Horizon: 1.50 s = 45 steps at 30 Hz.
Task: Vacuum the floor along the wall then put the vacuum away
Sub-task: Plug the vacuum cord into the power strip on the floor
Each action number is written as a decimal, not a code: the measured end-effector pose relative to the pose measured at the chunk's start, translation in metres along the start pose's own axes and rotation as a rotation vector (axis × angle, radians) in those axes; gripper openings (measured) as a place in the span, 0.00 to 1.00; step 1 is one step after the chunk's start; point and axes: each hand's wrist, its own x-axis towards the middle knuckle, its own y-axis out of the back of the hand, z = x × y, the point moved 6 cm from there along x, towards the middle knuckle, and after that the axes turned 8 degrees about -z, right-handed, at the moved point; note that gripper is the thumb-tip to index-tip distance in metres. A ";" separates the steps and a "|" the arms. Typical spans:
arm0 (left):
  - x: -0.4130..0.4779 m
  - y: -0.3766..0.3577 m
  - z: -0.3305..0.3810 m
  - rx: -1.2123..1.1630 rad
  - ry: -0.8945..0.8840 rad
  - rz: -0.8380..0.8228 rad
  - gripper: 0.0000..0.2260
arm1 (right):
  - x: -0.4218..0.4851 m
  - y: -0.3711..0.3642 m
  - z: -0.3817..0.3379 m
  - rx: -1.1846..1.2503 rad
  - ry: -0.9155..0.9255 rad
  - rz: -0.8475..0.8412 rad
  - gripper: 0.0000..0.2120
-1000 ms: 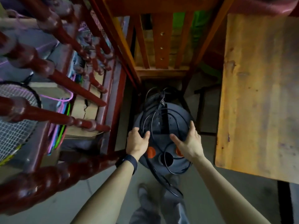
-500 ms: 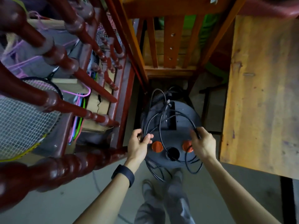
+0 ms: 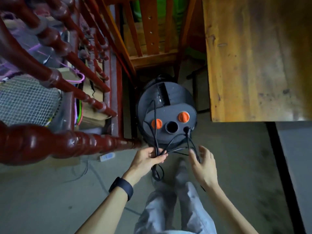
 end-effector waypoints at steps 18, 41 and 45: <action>-0.050 -0.099 -0.073 0.553 0.139 -0.346 0.09 | -0.065 -0.002 0.072 0.423 -0.368 -0.405 0.23; -0.178 0.070 -0.220 0.558 0.426 0.352 0.06 | -0.141 -0.030 0.081 -0.123 0.086 -0.309 0.17; -0.217 0.118 -0.256 0.568 0.508 0.428 0.04 | -0.150 -0.092 0.063 -0.221 0.127 -0.471 0.11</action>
